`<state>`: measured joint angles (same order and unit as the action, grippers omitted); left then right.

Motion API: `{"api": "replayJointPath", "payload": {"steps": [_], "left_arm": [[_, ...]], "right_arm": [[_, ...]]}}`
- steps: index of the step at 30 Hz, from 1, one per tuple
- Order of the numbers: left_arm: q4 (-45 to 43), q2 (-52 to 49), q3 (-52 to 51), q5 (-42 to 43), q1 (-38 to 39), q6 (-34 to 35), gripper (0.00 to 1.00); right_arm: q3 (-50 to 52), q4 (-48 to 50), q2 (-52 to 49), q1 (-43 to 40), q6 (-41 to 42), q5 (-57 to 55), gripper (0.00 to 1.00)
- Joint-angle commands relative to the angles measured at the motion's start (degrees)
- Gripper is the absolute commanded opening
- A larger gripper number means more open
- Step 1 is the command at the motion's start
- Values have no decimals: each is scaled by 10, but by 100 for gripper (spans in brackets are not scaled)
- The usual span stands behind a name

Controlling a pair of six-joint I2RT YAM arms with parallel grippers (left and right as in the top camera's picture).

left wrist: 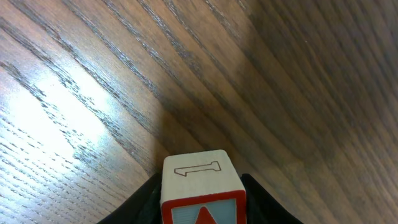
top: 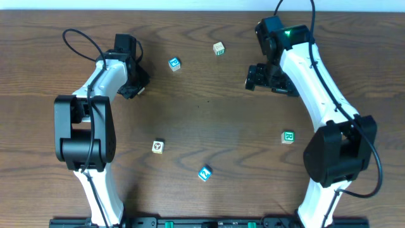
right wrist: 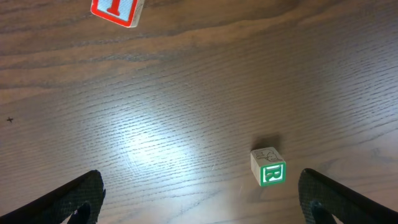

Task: Spell out Ai2
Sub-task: 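Carry red A block with left gripper toward table center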

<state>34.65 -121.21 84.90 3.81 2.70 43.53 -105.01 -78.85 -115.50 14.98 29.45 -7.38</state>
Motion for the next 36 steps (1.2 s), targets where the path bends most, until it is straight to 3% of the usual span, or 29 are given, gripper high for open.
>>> {"api": "replayJointPath", "payload": {"steps": [1,6,18,31,36], "left_arm": [[0,-9,8,-11,3,-31,38],[6,-9,8,-12,11,-78,27],[15,-9,8,-15,66,-226,31],[6,-9,13,-118,180,-289,31],[10,-9,26,-119,206,-292,28]], "right_arm": [[-8,-2,-2,5,-8,-11,99],[-7,-2,-2,5,-8,-14,99],[-7,-3,-2,5,-8,-14,99],[-7,-9,-2,5,-8,-19,99],[-7,-15,-2,5,-8,-19,99]]}}
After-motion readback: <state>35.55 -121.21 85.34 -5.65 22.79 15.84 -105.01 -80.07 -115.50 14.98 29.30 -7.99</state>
